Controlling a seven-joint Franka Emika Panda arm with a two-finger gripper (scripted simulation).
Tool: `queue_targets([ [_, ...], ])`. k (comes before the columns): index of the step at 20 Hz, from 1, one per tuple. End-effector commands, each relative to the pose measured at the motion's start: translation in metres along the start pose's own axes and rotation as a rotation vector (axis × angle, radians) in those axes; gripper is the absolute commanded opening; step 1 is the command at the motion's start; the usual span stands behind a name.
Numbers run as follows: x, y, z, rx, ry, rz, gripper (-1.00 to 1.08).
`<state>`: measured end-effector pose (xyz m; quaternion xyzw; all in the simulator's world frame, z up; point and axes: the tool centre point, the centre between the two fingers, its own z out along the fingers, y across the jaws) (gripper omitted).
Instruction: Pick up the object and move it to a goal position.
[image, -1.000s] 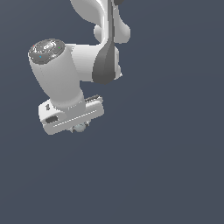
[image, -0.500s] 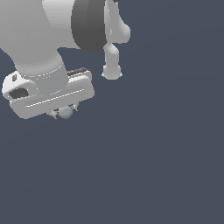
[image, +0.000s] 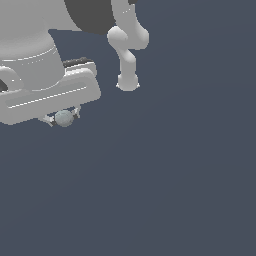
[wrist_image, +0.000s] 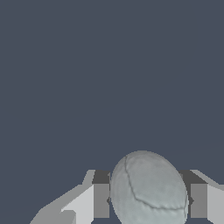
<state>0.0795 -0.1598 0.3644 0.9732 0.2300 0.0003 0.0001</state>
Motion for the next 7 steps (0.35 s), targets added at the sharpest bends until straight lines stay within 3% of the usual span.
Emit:
queue_targets([
  [1,0.0,0.0013,-0.0047,0.0,0.0,0.0,-1.0],
  [7,0.0006,0.0021,-0.0058,0.0,0.0,0.0,-1.0],
])
